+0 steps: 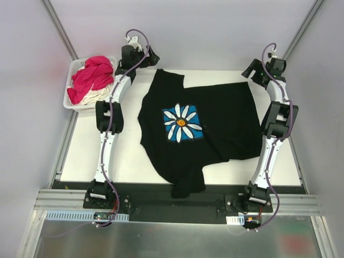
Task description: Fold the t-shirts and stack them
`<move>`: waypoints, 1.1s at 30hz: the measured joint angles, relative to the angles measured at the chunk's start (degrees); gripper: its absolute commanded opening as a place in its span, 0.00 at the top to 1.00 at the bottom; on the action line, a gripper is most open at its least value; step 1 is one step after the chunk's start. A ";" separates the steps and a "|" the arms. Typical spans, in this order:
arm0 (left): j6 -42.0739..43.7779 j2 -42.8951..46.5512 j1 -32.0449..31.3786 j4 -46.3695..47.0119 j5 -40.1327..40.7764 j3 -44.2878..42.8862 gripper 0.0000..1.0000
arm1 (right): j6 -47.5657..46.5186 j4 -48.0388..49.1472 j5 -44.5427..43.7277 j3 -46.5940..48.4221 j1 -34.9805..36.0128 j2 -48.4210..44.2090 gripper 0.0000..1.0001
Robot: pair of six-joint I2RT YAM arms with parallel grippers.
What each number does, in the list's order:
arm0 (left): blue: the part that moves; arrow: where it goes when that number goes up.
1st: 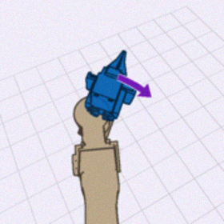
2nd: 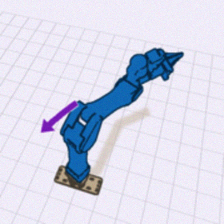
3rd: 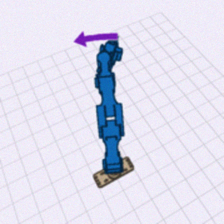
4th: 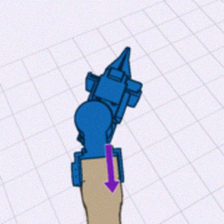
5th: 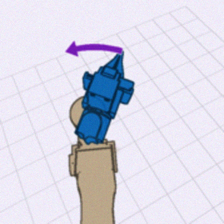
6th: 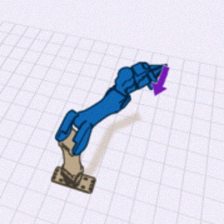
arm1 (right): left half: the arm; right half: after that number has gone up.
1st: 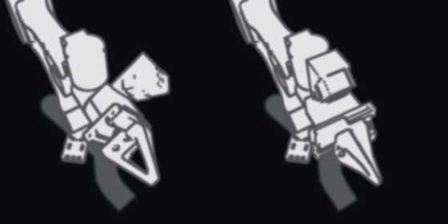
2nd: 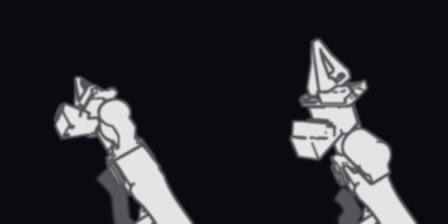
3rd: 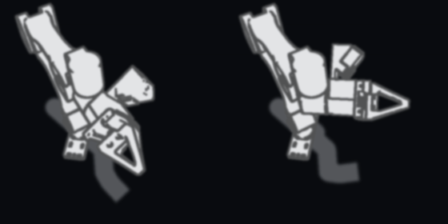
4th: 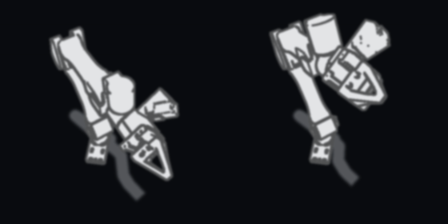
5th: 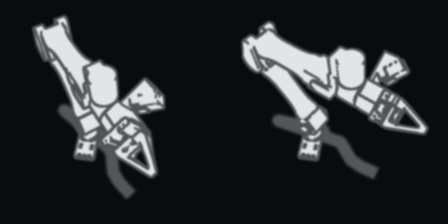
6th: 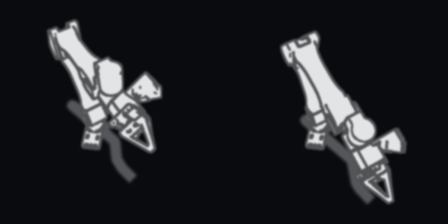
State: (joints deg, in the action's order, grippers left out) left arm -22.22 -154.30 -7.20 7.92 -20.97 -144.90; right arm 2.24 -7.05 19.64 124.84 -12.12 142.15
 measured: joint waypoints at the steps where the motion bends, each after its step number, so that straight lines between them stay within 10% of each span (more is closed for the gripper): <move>1: 0.20 0.70 0.00 -1.51 0.74 0.04 0.01 | -0.20 -1.53 0.07 0.00 0.02 -0.63 0.04; 6: -0.70 14.86 0.00 -12.52 6.43 11.17 0.04 | -1.51 -9.01 1.36 -6.12 0.26 -11.04 0.04; 17: -19.15 81.42 -8.28 -19.50 11.58 74.38 0.29 | 0.66 -9.49 3.76 -55.28 4.59 -67.52 0.04; 24: -33.75 85.64 -16.11 -26.97 16.02 100.15 0.42 | 1.11 -17.90 0.68 -79.34 4.33 -75.69 0.04; 33: -41.88 84.41 -18.12 -27.19 25.14 105.74 0.53 | 3.67 -19.15 -1.42 -82.18 4.26 -82.62 0.04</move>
State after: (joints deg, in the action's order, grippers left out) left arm -64.10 -69.89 -25.32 -19.27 4.16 -39.16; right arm 5.91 -26.20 18.22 42.65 -7.86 59.53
